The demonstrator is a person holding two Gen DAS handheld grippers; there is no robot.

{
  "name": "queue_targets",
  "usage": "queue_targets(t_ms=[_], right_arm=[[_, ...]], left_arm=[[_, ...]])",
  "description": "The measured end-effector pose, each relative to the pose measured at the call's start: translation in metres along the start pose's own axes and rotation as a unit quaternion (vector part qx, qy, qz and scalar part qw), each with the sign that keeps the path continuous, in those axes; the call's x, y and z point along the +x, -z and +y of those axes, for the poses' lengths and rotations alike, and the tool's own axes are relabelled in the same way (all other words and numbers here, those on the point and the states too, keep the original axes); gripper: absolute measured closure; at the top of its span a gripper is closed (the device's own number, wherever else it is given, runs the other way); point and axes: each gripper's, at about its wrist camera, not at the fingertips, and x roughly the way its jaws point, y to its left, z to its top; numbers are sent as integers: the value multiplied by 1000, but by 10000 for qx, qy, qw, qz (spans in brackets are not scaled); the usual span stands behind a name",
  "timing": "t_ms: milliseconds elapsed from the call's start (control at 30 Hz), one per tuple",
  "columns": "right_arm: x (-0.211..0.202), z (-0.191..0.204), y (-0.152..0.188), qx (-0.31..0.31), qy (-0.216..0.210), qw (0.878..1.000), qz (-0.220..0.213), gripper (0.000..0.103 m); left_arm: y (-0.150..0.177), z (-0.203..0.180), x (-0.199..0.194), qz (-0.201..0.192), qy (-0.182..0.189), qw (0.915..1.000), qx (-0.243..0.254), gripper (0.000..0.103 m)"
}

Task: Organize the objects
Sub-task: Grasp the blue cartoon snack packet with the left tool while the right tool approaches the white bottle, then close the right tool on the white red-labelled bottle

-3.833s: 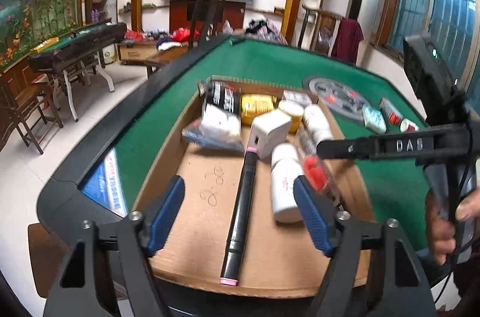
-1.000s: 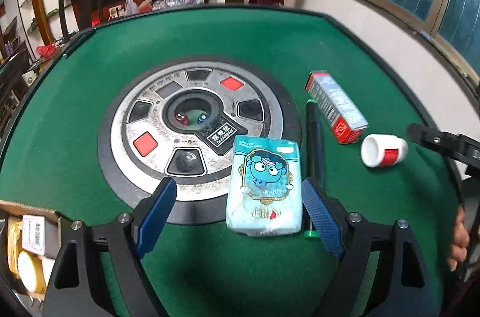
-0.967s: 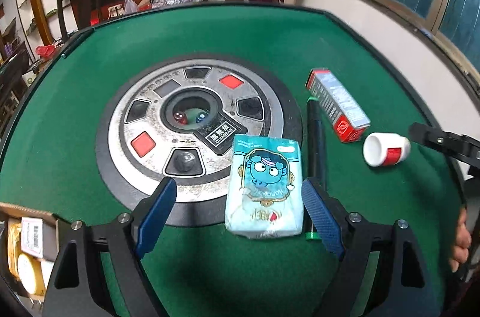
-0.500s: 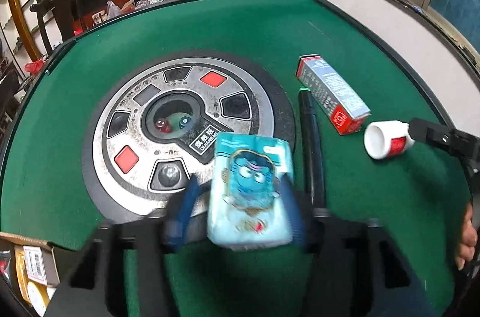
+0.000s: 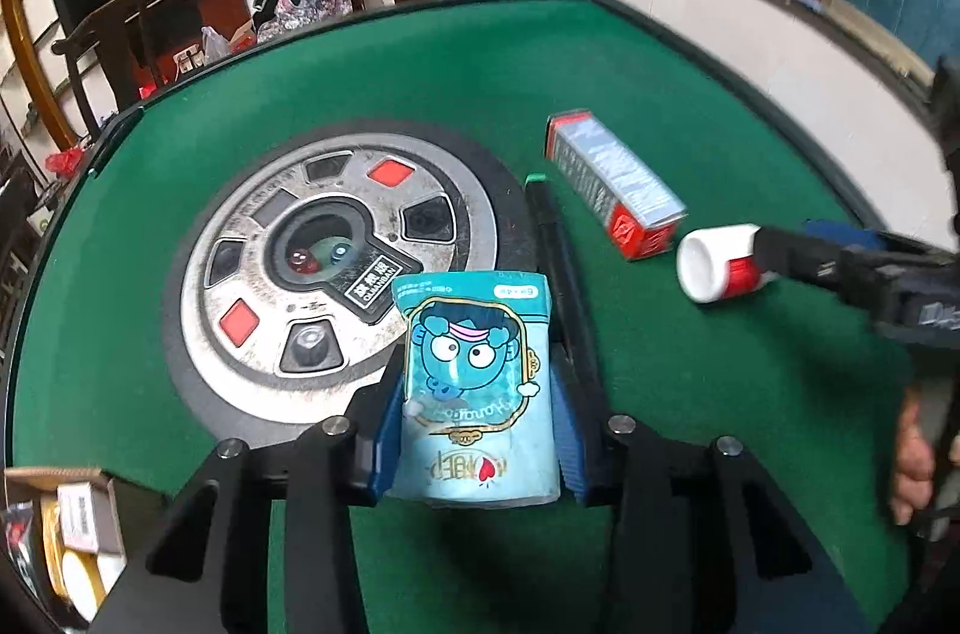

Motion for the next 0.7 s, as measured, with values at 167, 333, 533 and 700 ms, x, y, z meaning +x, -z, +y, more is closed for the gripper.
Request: queue_targets(t_ms=[167, 333, 533, 700], right_arm=[[3, 19, 4, -455, 99, 9989, -36, 5], [10, 37, 10, -1038, 551, 9929, -177, 5], [11, 55, 8, -1676, 517, 9836, -428, 6], [24, 54, 17, -1750, 432, 9836, 107, 35]], left_arm=[[17, 8, -46, -277, 278, 9989, -245, 61], [44, 20, -77, -369, 536, 9966, -505, 60], [76, 34, -96, -437, 459, 9956, -691, 60], [96, 50, -107, -452, 485, 9922, -1057, 59]])
